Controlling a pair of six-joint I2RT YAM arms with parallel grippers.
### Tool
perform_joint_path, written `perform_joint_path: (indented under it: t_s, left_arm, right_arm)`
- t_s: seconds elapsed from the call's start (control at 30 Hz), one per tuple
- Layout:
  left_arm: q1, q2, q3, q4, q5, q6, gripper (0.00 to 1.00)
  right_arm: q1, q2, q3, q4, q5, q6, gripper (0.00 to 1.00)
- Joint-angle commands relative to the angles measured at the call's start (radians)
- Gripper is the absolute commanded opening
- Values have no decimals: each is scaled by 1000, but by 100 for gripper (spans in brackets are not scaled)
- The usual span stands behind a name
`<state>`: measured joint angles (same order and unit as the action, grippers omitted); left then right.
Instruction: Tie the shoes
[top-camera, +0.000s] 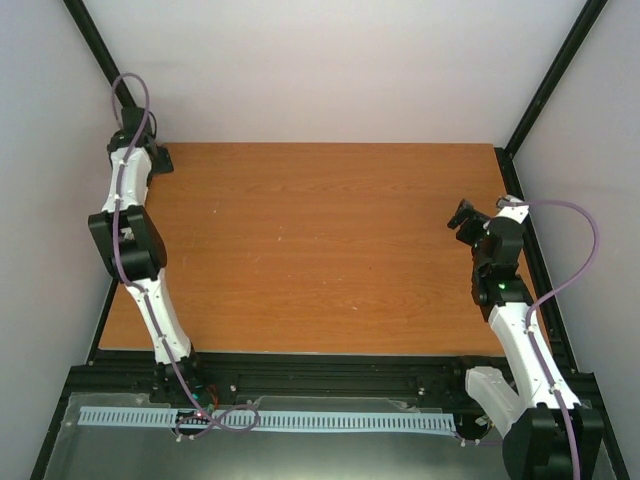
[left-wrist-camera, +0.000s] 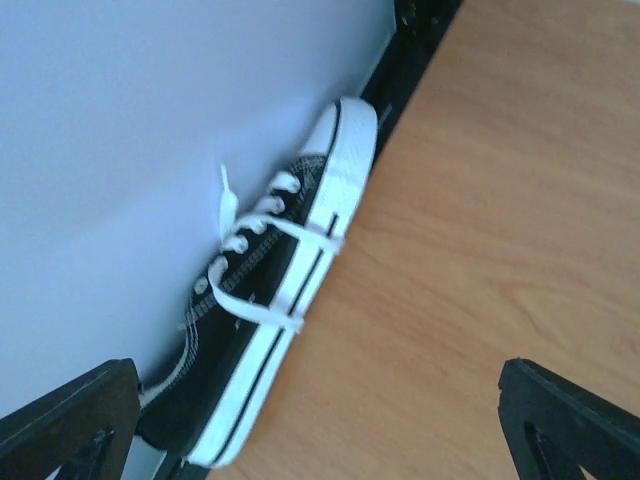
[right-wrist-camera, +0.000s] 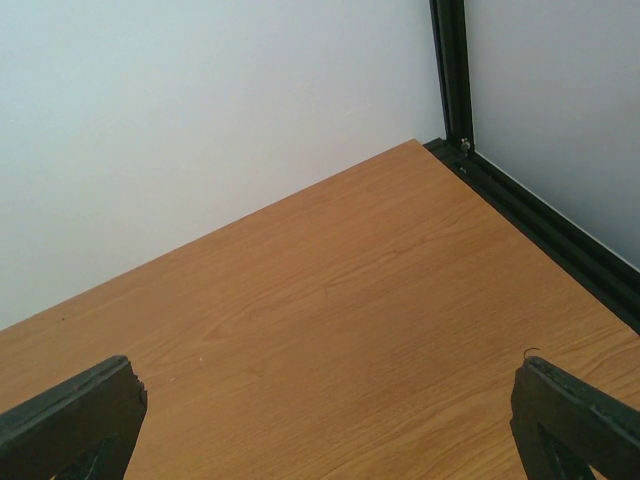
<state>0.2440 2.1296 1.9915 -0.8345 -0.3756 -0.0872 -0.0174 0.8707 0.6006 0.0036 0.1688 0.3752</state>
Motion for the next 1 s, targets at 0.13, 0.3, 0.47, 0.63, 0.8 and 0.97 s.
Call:
perform_joint_path:
  t_s: [0.13,0.3,0.47,0.63,0.8,0.97]
  left_arm:
    - [89,43,53,-92,37,-4,100]
    - [109,47,52,-125,99,1,99]
    - [141,92,75,-183,170,-1,88]
    - [156,112,40,-203,146,8,81]
    - [156,83,6,-175,86,6,73]
    - [156,-84,-265,35,60,21,75]
  right_arm:
    - [-1,33,-13,43,14,-7,100]
    - [-1,43,-14,41,6,-4,100]
    - [0,53,-12,38,5,-1,100]
    - [-1,61,-14,42,6,-2,100]
    - [-1,62,-13,44,5,0,100]
    - [-1,59,-16,44,15,-2,100]
